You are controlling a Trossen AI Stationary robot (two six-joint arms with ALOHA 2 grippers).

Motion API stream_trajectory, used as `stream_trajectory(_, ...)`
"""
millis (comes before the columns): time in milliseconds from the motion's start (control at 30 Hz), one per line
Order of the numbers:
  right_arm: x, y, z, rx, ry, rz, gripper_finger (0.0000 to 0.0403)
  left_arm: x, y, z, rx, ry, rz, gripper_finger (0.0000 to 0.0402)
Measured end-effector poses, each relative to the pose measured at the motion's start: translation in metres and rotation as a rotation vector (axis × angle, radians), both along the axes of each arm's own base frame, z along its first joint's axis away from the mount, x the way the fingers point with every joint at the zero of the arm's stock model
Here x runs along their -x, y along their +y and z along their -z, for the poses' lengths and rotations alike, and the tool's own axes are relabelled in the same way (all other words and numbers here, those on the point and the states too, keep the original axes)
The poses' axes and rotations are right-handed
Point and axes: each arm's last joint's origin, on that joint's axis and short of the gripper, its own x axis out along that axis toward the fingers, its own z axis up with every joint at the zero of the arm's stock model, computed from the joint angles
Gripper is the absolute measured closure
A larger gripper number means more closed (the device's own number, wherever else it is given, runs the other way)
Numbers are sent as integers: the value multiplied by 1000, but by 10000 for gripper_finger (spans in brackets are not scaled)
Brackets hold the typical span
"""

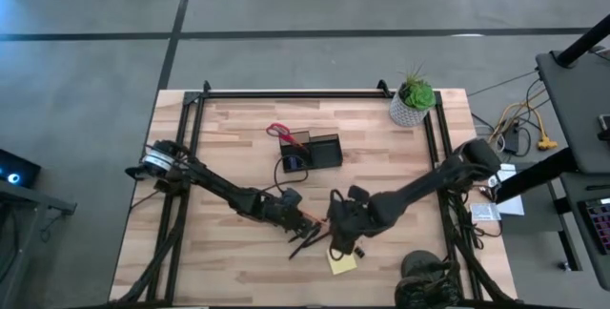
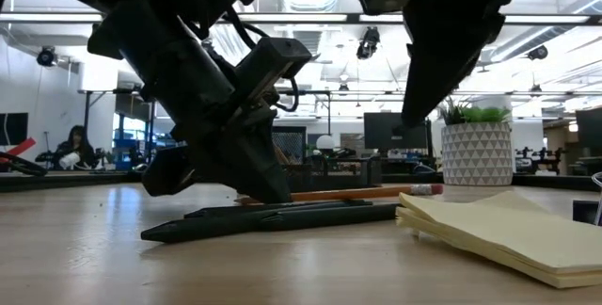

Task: Pick and place office supplies into organizer
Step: Put the pencil into the top left section of the desk organizer

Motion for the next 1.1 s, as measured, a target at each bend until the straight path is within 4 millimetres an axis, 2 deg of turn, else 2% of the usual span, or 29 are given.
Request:
stream_trajectory(167, -11, 8, 19, 23, 3, -72, 251, -1, 0, -1, 6, -18, 2, 401)
stream_trajectory(300, -21, 6, 31, 26, 23, -72, 231, -1, -1, -1, 7, -21, 3, 401)
stream_trajectory(633, -25, 4, 36, 24, 55, -58, 177, -2, 0, -2, -8, -40, 18, 401)
stream_trajectory(800, -27, 0, 39, 24, 55, -48, 176, -3, -1, -3, -4, -58, 18, 401)
stream_trajectory(1100, -33, -1, 59, 1, 93, -50, 179, -3, -1, -4, -13, -67, 33, 401)
